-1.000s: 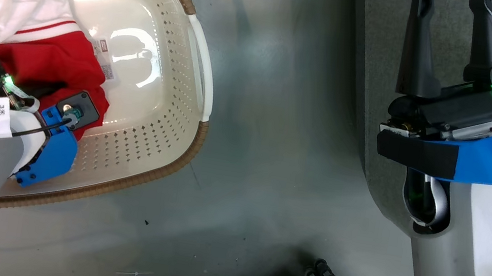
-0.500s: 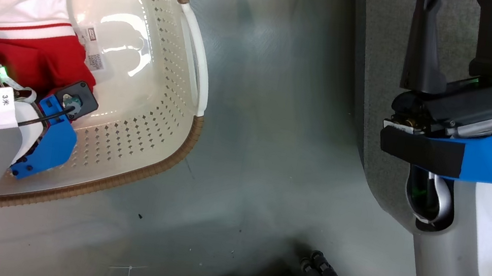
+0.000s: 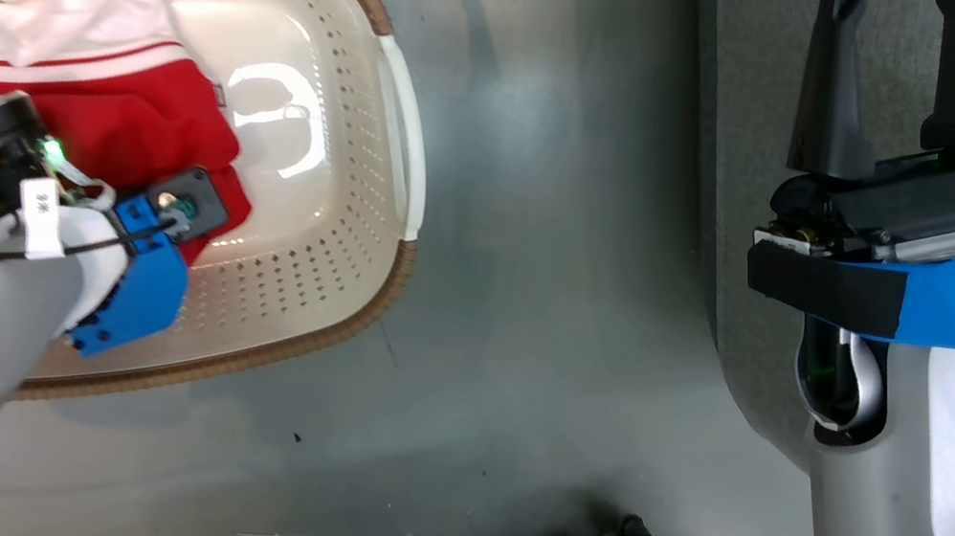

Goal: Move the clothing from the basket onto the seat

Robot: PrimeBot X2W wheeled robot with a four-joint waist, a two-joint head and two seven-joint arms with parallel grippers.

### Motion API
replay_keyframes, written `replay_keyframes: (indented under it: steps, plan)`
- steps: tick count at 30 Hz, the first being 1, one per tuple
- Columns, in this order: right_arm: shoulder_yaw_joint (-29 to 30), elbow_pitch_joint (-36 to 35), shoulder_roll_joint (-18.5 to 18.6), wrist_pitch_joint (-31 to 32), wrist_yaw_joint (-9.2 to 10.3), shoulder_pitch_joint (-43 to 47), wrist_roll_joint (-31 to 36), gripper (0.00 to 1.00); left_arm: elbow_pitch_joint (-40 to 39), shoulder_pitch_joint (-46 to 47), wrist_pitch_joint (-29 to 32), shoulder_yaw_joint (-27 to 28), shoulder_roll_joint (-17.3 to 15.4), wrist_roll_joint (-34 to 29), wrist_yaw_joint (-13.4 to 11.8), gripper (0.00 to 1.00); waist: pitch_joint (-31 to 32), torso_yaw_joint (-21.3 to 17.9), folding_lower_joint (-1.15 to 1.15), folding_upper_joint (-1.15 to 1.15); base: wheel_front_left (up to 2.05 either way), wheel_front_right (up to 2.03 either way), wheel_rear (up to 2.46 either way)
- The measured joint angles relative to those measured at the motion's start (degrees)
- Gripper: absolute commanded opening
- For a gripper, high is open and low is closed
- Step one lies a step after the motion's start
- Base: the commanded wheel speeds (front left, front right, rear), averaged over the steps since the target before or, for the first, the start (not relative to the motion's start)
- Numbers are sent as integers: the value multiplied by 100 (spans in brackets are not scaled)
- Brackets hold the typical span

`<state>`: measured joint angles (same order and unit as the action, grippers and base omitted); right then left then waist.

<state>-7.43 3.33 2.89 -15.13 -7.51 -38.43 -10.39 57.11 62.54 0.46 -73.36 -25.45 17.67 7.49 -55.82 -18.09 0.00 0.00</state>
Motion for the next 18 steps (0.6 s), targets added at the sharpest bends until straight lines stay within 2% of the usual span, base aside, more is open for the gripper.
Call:
replay_keyframes:
  steps: [6,18]
  plan:
    - [76,77,0,0,0,88,148,100,-29,-69,-303,-1,255,132,0,0,311,184,0,0,0,0,0]
    - [277,323,0,1,0,408,382,100,88,-304,-1158,-3,759,808,0,0,1114,584,0,0,0,0,0]
